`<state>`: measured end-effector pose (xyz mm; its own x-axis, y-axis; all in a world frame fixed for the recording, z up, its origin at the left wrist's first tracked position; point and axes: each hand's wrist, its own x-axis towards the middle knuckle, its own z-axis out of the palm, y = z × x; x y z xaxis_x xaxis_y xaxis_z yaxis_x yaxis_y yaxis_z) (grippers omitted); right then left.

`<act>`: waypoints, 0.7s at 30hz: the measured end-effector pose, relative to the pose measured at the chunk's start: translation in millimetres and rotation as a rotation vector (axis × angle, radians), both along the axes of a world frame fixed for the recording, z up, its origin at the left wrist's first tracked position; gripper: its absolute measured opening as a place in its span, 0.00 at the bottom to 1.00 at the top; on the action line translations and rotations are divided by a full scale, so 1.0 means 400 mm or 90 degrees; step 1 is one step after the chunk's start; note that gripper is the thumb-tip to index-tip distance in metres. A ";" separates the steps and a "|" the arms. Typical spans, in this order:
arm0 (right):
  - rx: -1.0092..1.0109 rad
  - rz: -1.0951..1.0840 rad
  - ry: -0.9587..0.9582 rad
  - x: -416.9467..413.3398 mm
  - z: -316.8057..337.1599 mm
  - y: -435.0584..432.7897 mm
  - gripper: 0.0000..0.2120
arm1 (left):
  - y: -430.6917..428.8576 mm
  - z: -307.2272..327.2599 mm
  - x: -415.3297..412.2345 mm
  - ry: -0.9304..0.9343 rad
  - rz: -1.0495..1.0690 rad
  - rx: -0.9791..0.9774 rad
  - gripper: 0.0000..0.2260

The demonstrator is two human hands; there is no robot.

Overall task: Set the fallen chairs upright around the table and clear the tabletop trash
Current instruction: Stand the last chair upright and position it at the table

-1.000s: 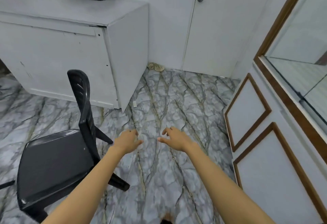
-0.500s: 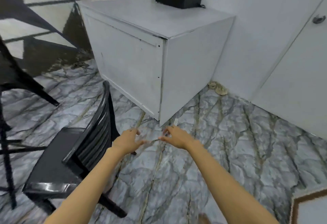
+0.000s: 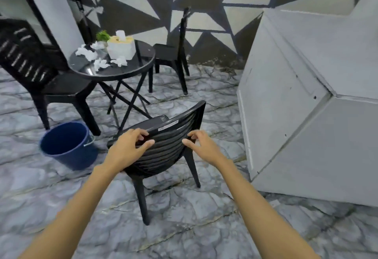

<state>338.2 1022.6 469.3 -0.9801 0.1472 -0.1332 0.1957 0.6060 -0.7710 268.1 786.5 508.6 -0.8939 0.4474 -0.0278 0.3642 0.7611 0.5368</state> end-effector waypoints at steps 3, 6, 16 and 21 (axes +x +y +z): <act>-0.012 0.016 0.086 -0.071 0.028 0.036 0.21 | -0.047 0.018 -0.031 0.058 0.119 0.074 0.16; -0.001 0.007 0.149 -0.135 0.040 0.083 0.21 | -0.096 -0.011 -0.079 0.044 0.231 0.075 0.19; -0.011 0.013 0.101 -0.304 -0.003 0.183 0.24 | -0.094 -0.098 -0.097 -0.190 0.338 0.279 0.09; 0.022 0.078 0.073 -0.372 -0.056 0.231 0.27 | -0.055 -0.104 -0.108 -0.195 0.320 0.319 0.01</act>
